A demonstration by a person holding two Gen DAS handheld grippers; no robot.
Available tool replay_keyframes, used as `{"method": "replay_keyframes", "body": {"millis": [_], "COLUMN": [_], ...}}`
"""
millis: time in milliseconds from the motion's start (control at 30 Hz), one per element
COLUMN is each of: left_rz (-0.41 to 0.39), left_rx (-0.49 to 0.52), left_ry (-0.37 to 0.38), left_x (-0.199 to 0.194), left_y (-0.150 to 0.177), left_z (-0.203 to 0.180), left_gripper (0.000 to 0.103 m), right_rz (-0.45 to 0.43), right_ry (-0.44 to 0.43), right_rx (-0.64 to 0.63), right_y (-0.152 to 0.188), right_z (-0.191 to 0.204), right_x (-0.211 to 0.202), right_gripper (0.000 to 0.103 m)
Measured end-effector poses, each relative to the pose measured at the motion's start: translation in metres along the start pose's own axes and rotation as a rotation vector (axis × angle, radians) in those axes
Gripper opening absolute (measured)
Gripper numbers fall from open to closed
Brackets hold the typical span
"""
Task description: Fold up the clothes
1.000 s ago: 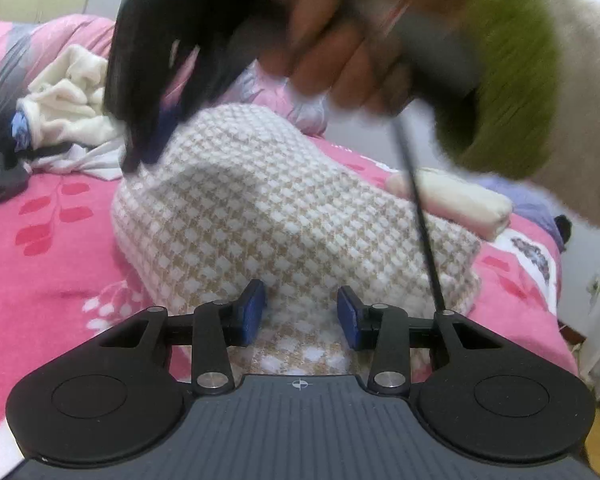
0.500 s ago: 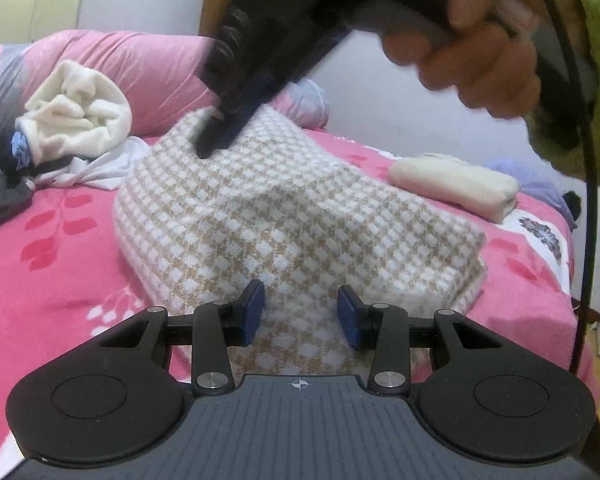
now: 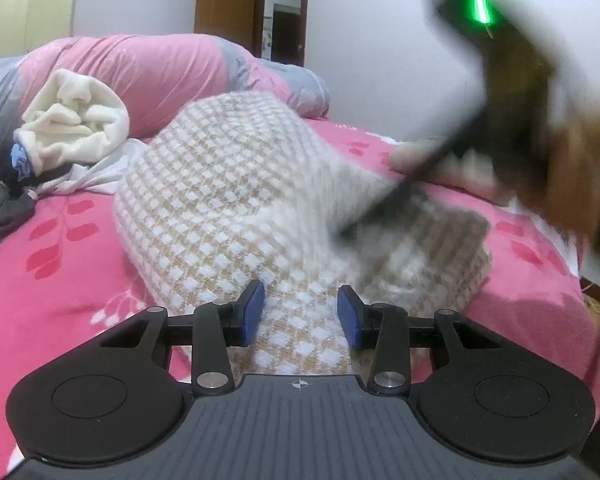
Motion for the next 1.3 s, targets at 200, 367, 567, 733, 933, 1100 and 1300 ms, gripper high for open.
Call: {"method": "replay_keyframes", "body": {"millis": [200, 367, 567, 733, 933, 1100, 1300], "left_rz": [0.005, -0.038, -0.018, 0.011, 0.045, 0.034, 0.027], "left_rx": [0.019, 0.050, 0.093, 0.111, 0.124, 0.141, 0.082], "left_ry": [-0.003, 0.012, -0.097, -0.142, -0.128, -0.105, -0.055], "left_x": [-0.011, -0.031, 0.012, 0.058, 0.101, 0.114, 0.116], "left_y": [-0.011, -0.041, -0.095, -0.127, -0.132, -0.124, -0.123], "left_z": [0.001, 0.004, 0.024, 0.042, 0.051, 0.046, 0.053], "left_gripper": [0.040, 0.042, 0.042, 0.042, 0.045, 0.047, 0.047], "right_rz": [-0.239, -0.344, -0.444, -0.527, -0.557, -0.577, -0.555], "right_ry": [-0.058, -0.159, -0.187, -0.210, -0.229, -0.244, -0.228], "right_rx": [0.224, 0.421, 0.452, 0.477, 0.485, 0.490, 0.452], "right_y": [0.039, 0.093, 0.114, 0.131, 0.120, 0.108, 0.086], "right_z": [-0.004, -0.023, -0.041, -0.056, -0.066, -0.073, -0.078], "right_x": [-0.033, -0.047, -0.070, -0.090, -0.085, -0.079, -0.066], "right_gripper": [0.015, 0.017, 0.027, 0.034, 0.035, 0.036, 0.036]}}
Point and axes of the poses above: each gripper's, at about its wrist camera, not at the fingertips, and x roughly the way its jaws point, z to its left, y to its underside, the point moved 6 cm from there along x, roughly the way its jaws point, and after that the axes turned 7 degrees about z, right-handed, at the moved point
